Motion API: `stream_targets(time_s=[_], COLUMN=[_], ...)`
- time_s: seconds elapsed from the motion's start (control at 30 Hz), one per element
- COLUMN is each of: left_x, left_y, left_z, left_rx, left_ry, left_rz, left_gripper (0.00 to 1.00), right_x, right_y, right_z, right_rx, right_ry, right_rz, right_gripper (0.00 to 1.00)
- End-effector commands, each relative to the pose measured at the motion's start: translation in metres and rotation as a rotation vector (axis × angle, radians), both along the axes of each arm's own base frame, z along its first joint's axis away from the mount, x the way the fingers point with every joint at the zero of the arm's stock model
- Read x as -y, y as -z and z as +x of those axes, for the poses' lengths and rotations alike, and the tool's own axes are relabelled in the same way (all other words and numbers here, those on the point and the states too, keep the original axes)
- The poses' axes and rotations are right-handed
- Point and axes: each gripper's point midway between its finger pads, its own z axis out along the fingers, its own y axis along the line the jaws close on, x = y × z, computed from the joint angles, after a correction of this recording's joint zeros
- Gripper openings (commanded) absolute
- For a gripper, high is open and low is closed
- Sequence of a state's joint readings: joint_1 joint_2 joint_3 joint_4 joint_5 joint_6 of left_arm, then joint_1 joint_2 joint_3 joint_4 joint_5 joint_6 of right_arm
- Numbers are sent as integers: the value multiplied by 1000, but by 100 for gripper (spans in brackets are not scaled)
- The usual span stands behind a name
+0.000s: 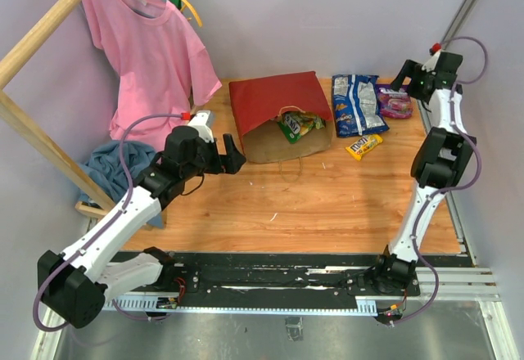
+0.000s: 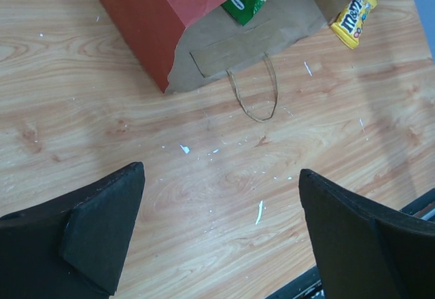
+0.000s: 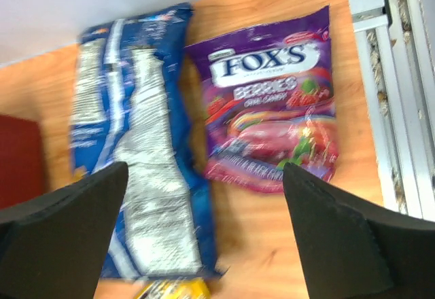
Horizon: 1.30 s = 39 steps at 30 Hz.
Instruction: Take the snacks out of the paper bag
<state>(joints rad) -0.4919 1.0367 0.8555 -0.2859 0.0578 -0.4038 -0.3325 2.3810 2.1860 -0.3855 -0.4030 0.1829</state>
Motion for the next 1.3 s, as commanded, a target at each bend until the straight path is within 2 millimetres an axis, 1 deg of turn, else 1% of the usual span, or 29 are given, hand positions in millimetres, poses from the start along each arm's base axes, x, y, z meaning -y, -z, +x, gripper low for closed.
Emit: stream_targets(time_s=[0.0, 0.07, 0.13, 0.17, 0.2, 0.23, 0.27, 0.3, 0.33, 0.4, 0.43, 0.5, 0.53, 0.6, 0.63, 0.67, 0.7, 0.73, 0.77, 0.8, 0.83, 0.97, 1.07, 1.13, 1.2, 1.27], left_x=[-1, -2, -3, -4, -5, -6, -8, -9, -10, -11, -11, -9, -8, -5, -4, -2, -1, 0, 0, 0, -1, -10, -16, -17, -16, -16], left_y=[-8, -8, -12, -14, -16, -18, -19, -19, -19, -18, -17, -15, -13, -10, -9, -8, -7, -6, -7, -8, -8, -8, -5, -5, -5, -5], left_z=[1, 3, 5, 6, 6, 7, 7, 8, 8, 8, 8, 9, 10, 11, 12, 12, 12, 12, 11, 11, 9, 1, -4, -6, -8, -9], left_rx=[36, 43, 56, 64, 72, 81, 86, 93, 100, 109, 110, 111, 111, 103, 99, 96, 93, 89, 91, 91, 92, 105, 108, 107, 104, 102], left_ry=[-12, -23, -34, -38, -43, -50, -57, -62, -67, -72, -75, -76, -73, -70, -66, -60, -57, -51, -48, -48, -50, -65, -79, -77, -71, -65], left_rz=[-33, -38, -43, -45, -42, -39, -35, -34, -35, -39, -43, -57, -64, -75, -78, -80, -82, -83, -84, -85, -86, -79, -68, -67, -68, -66], left_gripper=[100, 100, 100, 100, 100, 100, 100, 100, 100, 100, 100, 100, 100, 100, 100, 100, 100, 100, 100, 100, 100, 100, 100, 100, 100, 100], right_x=[-26, -42, -70, -86, -103, -120, -134, -145, -160, -197, -221, -265, -287, -321, -329, -345, -359, -371, -375, -379, -381, -389, -405, -413, -416, -419], right_y=[-117, -151, -168, -174, -188, -190, -190, -184, -174, -161, -153, -126, -115, -100, -90, -82, -74, -60, -56, -42, -36, -14, -2, 7, 15, 19], right_z=[-14, -36, -67, -86, -107, -136, -153, -171, -183, -206, -216, -240, -252, -274, -279, -286, -288, -287, -285, -279, -275, -255, -244, -236, -227, -218], right_rx=[294, 426, 505, 539, 594, 635, 665, 673, 665, 626, 581, 443, 409, 386, 377, 355, 332, 278, 259, 236, 230, 182, 143, 128, 138, 151], right_ry=[38, 79, 118, 134, 144, 156, 184, 208, 191, 48, -32, -115, -134, -130, -83, -89, -96, -82, -58, -32, -6, 89, 90, 97, 124, 129], right_rz=[58, 64, 50, 54, 56, 73, 115, 192, 283, 439, 480, 495, 475, 442, 432, 441, 453, 476, 504, 513, 532, 572, 597, 609, 630, 662], right_gripper=[99, 99, 99, 99, 98, 98, 98, 98, 98, 99, 98, 99, 99, 99, 99, 99, 99, 99, 99, 100, 100, 95, 91, 89, 87, 82])
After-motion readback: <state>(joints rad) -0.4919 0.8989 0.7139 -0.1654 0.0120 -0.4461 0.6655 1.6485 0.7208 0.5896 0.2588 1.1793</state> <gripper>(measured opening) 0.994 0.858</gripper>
